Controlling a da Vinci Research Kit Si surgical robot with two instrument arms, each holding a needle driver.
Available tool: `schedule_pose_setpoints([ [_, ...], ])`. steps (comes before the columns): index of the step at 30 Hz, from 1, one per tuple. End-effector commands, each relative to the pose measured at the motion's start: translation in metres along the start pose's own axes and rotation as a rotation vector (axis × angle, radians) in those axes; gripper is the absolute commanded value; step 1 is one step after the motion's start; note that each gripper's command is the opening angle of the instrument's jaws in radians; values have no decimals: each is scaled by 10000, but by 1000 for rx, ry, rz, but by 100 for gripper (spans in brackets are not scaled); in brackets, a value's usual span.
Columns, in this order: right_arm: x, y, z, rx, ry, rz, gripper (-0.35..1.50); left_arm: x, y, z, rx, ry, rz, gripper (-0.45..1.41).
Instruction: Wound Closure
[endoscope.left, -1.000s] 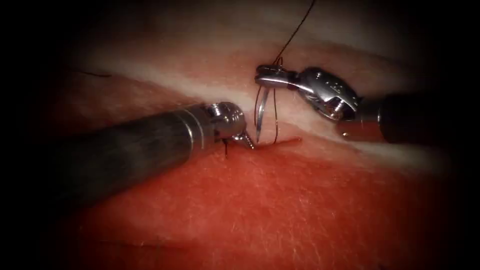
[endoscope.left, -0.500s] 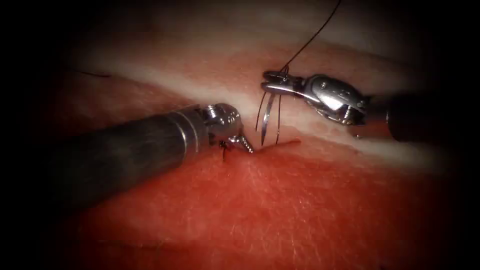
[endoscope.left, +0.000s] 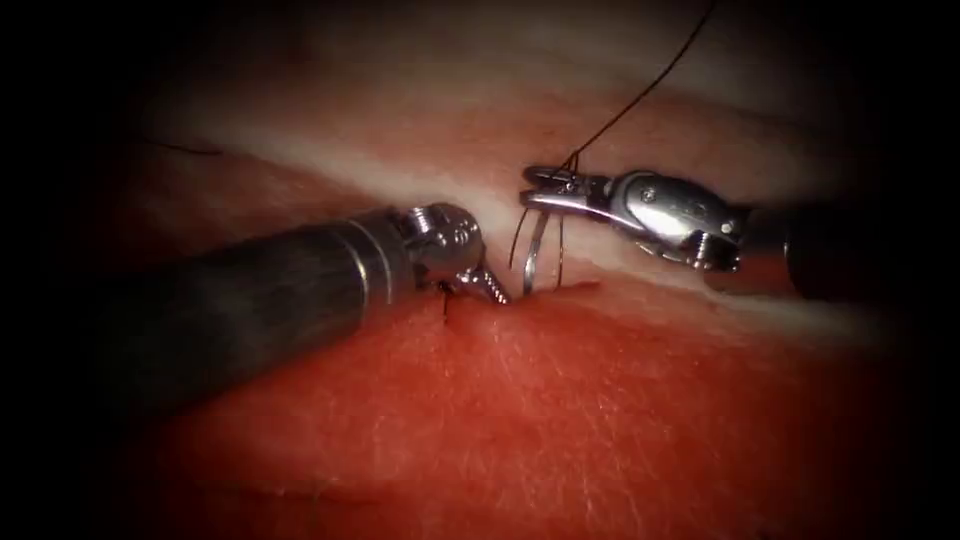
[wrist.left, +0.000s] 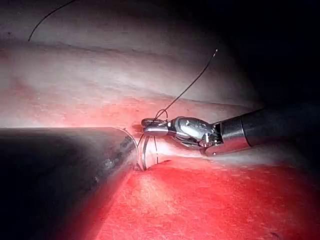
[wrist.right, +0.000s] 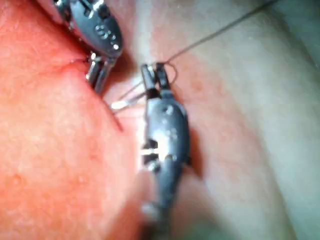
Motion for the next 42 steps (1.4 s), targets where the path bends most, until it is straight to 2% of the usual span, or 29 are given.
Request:
schedule_pose_setpoints([
  [1,-5,1,9,0,3,0,-35,2,-5,1,5,0,6,-10],
  [6,-6,2,13,15,-7,0,-35,7,8,-12,27,18,21,-10],
  [10,-7,0,14,31,-17,-1,-35,12,29,-33,94,40,49,-3],
  [13,-7,0,14,37,-21,-1,-35,14,38,-36,106,49,56,-5],
  [16,-7,1,15,46,-28,0,-35,16,56,-29,119,56,71,-5],
  [20,-7,2,14,54,-40,0,-35,17,60,-18,122,75,74,-6],
  [23,-7,2,13,71,-58,1,-35,11,51,8,110,83,80,-8],
  [27,-7,3,13,88,-72,2,-35,3,38,29,103,79,94,-8],
  [36,-3,-1,16,118,-90,-1,-35,-14,20,48,102,92,68,-8],
  [42,-2,-3,21,131,-111,46,-35,-20,28,45,97,89,72,-8],
])
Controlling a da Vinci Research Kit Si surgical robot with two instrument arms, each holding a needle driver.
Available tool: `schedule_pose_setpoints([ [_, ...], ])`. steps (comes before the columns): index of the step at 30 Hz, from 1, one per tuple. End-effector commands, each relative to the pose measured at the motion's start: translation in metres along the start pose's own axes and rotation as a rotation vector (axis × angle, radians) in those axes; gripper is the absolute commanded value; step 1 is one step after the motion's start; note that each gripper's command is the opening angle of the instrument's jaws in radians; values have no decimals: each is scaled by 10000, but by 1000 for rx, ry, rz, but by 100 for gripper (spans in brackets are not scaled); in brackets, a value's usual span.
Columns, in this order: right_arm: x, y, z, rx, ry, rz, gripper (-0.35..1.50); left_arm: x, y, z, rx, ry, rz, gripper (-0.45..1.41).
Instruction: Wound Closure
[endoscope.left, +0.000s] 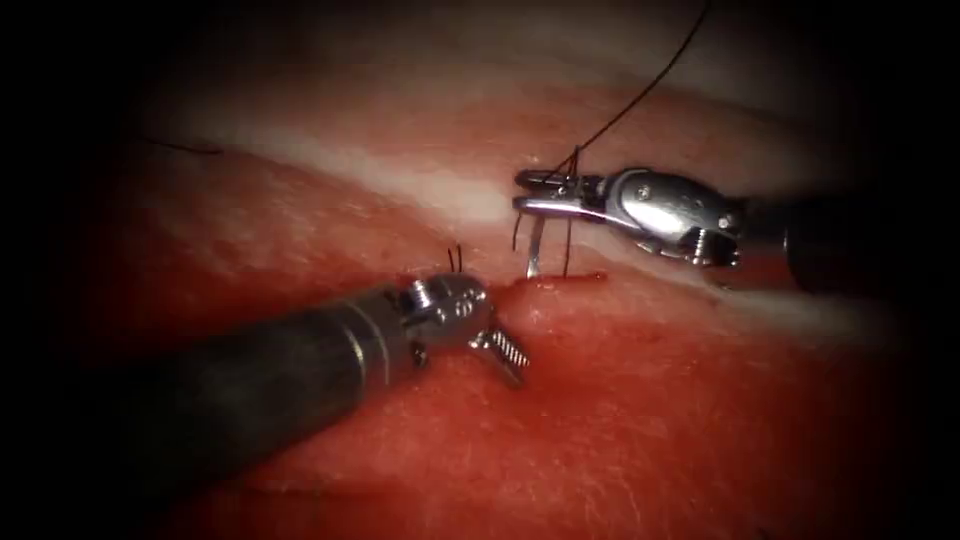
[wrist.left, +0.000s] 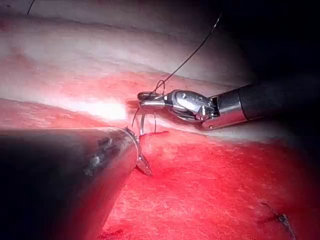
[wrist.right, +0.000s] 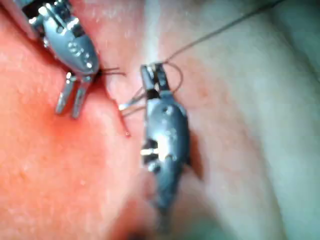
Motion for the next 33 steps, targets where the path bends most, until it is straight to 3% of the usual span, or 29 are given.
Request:
schedule_pose_setpoints([
  [1,-2,0,12,7,-4,23,-35,1,-1,3,-3,-1,3,-8],
  [12,0,-7,17,33,-44,117,-35,9,35,1,-11,6,8,-6],
  [19,5,-8,17,45,-62,217,-35,11,24,7,-9,22,9,-6],
  [33,4,-5,15,37,-89,236,-35,6,3,12,4,38,1,-6],
])
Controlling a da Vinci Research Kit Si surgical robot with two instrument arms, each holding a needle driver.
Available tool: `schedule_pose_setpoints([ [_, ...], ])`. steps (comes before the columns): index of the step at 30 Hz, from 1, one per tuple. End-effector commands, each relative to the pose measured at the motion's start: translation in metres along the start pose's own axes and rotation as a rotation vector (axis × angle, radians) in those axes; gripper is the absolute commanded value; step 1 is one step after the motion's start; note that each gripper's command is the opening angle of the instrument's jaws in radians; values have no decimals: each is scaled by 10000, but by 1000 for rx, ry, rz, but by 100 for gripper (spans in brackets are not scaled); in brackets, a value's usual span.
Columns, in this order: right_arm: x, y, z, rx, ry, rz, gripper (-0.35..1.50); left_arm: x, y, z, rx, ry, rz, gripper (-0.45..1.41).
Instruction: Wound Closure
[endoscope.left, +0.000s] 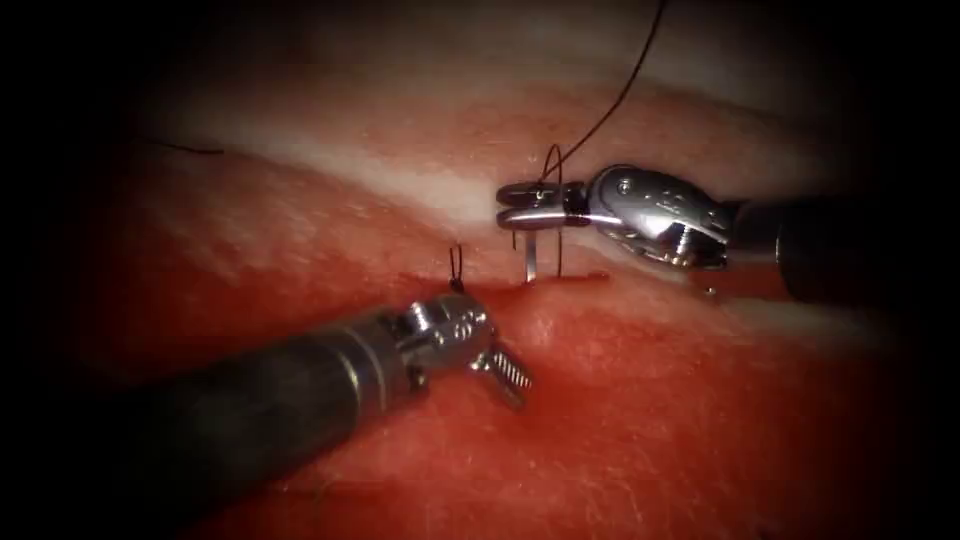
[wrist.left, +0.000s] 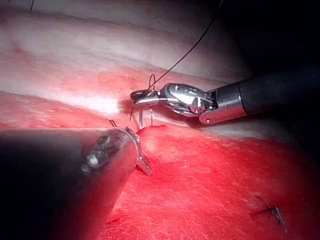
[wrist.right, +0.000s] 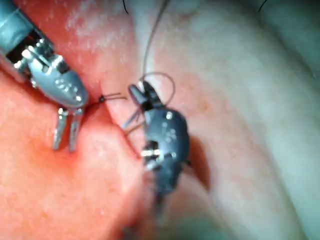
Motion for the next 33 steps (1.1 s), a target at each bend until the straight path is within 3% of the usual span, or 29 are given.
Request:
schedule_pose_setpoints([
  [1,-2,0,10,8,-11,49,-35,0,-8,4,5,1,1,-6],
  [16,3,-1,13,-10,-28,362,-35,-3,-15,4,12,1,-11,-6],
  [23,1,-8,15,-8,-55,393,-35,-4,-15,2,20,2,-11,-6],
  [26,2,-11,15,13,-52,517,-35,-4,-16,2,20,2,-11,-6],
  [33,-2,-19,17,28,-64,574,-35,-5,-17,1,20,2,-11,-6],
])
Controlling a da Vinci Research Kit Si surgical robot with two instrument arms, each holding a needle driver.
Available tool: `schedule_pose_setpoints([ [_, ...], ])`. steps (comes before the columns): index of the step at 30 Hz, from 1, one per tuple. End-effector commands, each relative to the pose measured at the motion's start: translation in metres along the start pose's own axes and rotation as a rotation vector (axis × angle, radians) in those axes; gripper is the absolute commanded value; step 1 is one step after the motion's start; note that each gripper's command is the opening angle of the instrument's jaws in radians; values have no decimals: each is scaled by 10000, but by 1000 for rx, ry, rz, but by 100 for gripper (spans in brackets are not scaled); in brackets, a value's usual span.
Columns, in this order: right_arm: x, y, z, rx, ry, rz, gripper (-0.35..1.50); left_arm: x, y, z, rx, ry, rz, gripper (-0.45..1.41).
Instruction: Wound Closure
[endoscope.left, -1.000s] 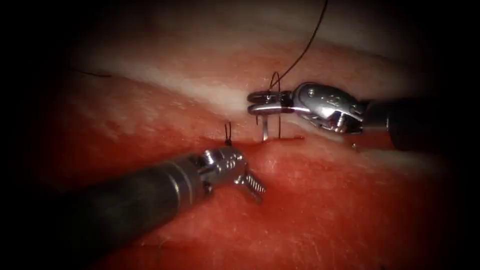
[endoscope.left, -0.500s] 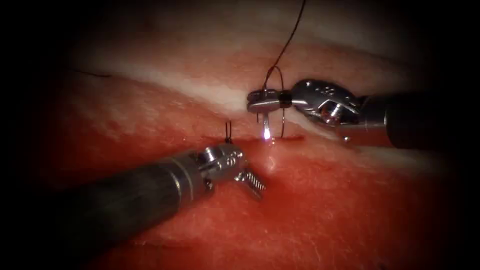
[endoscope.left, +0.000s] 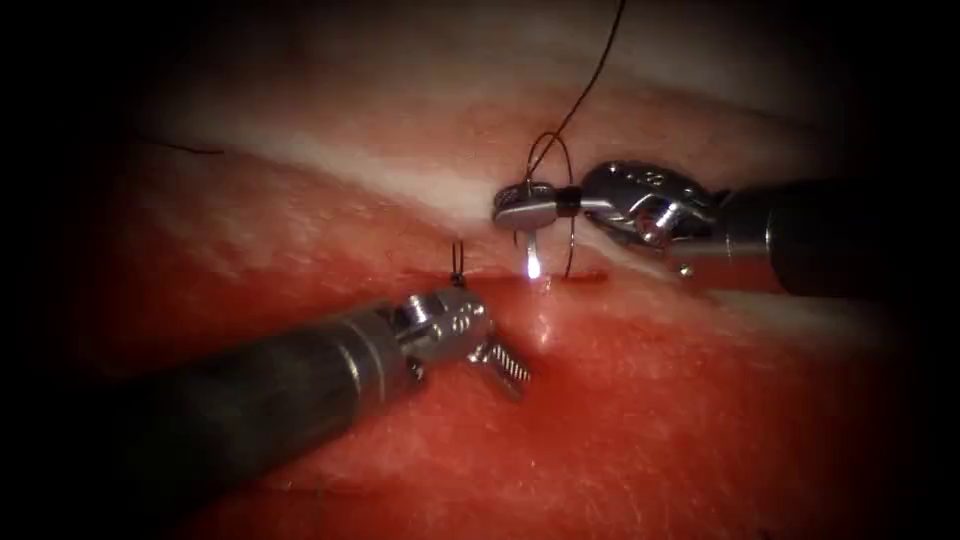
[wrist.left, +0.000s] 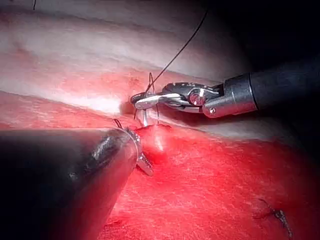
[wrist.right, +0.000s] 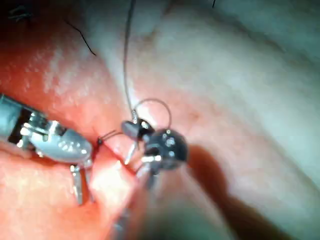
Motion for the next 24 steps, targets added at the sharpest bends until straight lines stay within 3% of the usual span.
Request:
schedule_pose_setpoints([
  [1,-1,2,11,2,-1,2,-35,1,-6,5,-1,0,1,-6],
  [13,-17,-2,11,17,-37,220,-35,0,-7,3,1,0,1,-8],
  [24,-26,-10,15,123,-72,479,-35,0,-7,3,4,0,1,-11],
])
